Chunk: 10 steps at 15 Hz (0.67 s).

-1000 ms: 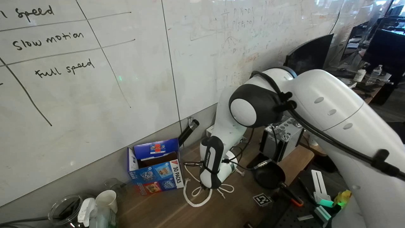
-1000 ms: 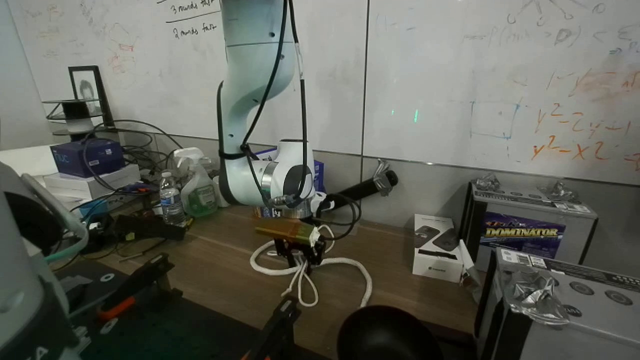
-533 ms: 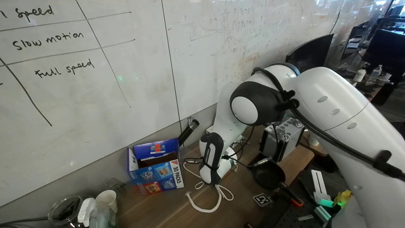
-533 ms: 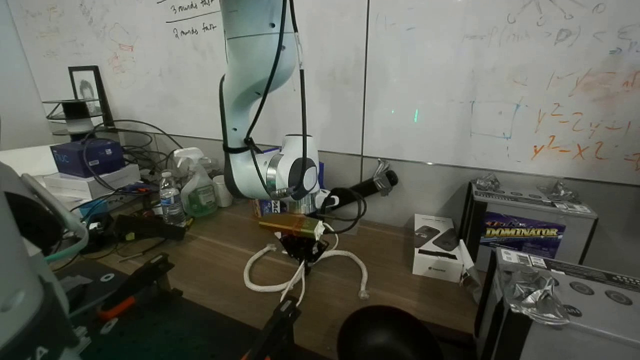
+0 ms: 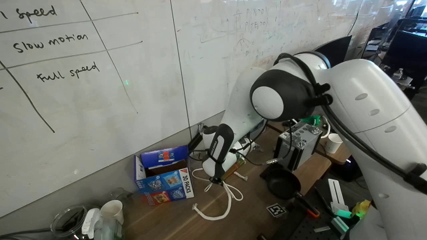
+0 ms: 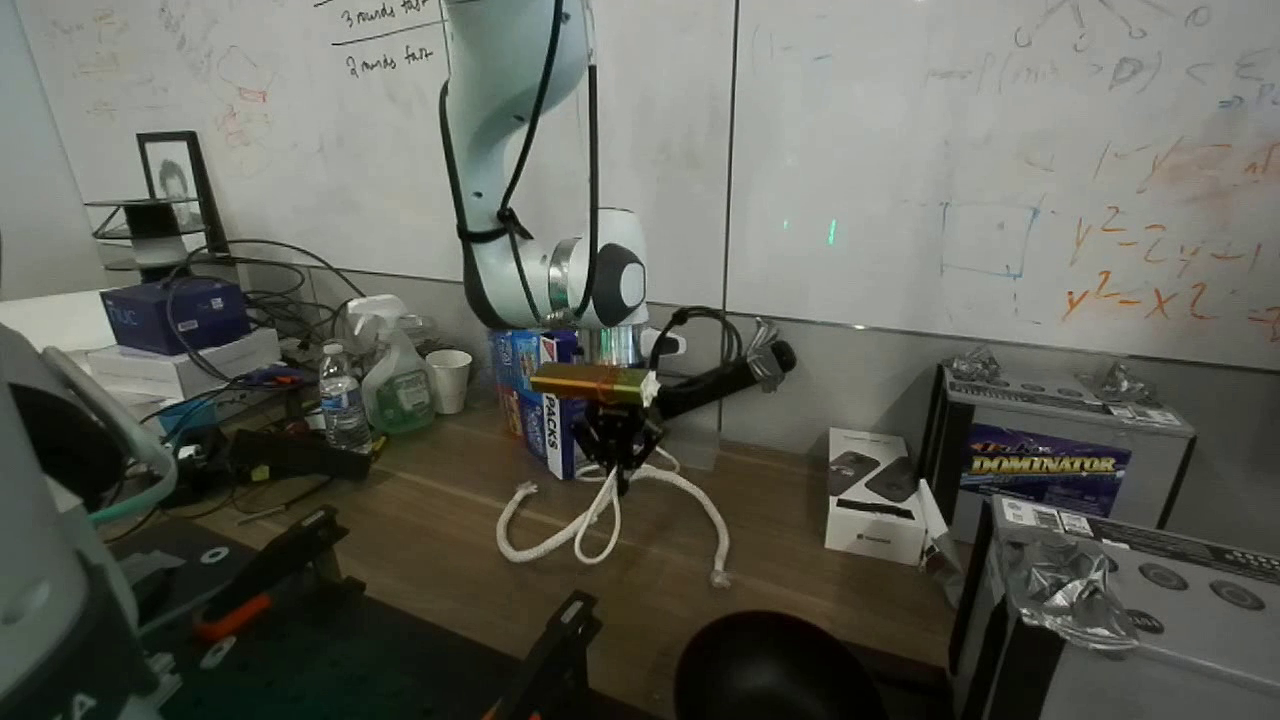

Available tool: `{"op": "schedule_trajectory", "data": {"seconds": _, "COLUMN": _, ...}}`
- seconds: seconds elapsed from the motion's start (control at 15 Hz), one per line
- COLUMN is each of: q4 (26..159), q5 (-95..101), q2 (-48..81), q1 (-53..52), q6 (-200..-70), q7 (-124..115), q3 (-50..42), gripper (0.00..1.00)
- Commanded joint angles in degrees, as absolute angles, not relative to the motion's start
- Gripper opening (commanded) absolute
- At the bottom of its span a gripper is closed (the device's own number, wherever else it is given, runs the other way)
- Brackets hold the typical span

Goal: Put the white ropes inside the blue box

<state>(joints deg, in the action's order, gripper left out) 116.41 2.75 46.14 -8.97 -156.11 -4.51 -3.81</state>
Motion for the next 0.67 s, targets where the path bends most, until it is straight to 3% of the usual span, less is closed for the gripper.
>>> {"op": "schedule_trajectory", "data": {"seconds": 0.0, "q4": 116.1, "q5": 4.3, "q2": 37.8, "q1": -9.8, "q6": -150.1, "q7": -4.8, "q3": -3.4, "gripper": 0.03}}
{"op": "schedule_trajectory", "data": {"seconds": 0.6, "q4": 105.3, "q5": 13.6, "q2": 22.1, "q1": -14.6, "q6": -132.4, "q7": -12.3, "q3": -3.4, "gripper": 0.03}}
